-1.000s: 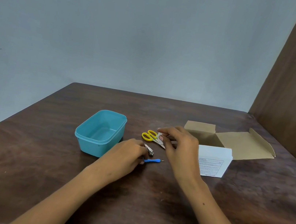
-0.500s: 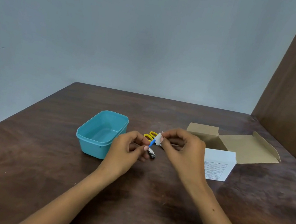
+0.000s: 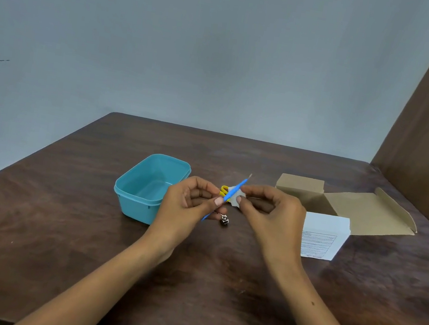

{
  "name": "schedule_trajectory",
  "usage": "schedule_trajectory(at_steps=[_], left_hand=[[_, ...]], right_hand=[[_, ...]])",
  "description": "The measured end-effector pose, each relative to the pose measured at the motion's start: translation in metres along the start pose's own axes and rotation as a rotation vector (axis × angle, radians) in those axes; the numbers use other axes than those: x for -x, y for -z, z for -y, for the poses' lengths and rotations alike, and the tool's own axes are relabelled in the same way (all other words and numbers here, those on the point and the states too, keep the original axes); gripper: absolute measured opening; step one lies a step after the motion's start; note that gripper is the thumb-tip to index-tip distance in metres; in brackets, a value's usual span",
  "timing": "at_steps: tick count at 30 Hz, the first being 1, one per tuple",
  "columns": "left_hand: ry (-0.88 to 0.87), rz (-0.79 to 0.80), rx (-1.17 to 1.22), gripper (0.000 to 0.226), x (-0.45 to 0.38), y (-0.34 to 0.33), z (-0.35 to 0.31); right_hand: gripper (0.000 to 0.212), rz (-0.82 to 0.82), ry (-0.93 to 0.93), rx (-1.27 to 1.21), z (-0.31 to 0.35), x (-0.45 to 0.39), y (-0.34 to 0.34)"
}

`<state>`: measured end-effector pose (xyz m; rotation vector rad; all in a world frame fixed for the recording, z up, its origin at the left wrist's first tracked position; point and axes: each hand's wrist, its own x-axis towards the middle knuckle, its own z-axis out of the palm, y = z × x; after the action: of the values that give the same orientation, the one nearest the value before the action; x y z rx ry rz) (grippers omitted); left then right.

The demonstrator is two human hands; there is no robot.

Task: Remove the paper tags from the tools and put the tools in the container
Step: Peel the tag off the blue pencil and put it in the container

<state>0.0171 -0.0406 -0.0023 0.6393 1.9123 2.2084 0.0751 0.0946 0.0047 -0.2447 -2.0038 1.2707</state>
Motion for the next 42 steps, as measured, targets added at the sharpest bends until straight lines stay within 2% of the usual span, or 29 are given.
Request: schedule_trajectory(at_steps=[6, 12, 19, 23, 28, 34, 42], left_hand=[[0.045, -0.015, 0.047, 0.009, 0.0, 0.003, 0.0], [0.107, 0.001, 0.15, 0.01, 0.002, 0.001, -0.005], [0.139, 0.058, 0.096, 0.014, 0.003, 0.001, -0.004], [0.133, 0.037, 0.072, 0.013, 0.005, 0.002, -0.002], [0.137, 0.01, 0.036, 0.012, 0.007, 0.003, -0.003], [0.059, -0.018, 0.067, 0.014, 0.009, 0.001, -0.005], [0.049, 0.046, 0.075, 0.012, 0.009, 0.0, -0.004]], right_hand=[[0.025, 0.052, -0.159, -0.336, -0.001, -0.001, -0.002], [0.034, 0.118, -0.217, -0.507, 0.001, 0.0, 0.0], [0.034, 0.062, -0.198, -0.53, 0.005, -0.001, 0.001], [0.035, 0.009, -0.182, -0.568, 0.008, -0.001, 0.004], [0.042, 0.048, -0.221, -0.584, 0.008, 0.0, 0.003], [0.045, 0.168, -0.312, -0.531, 0.006, 0.004, 0.0], [0.044, 0.091, -0.295, -0.616, 0.012, -0.001, 0.007]])
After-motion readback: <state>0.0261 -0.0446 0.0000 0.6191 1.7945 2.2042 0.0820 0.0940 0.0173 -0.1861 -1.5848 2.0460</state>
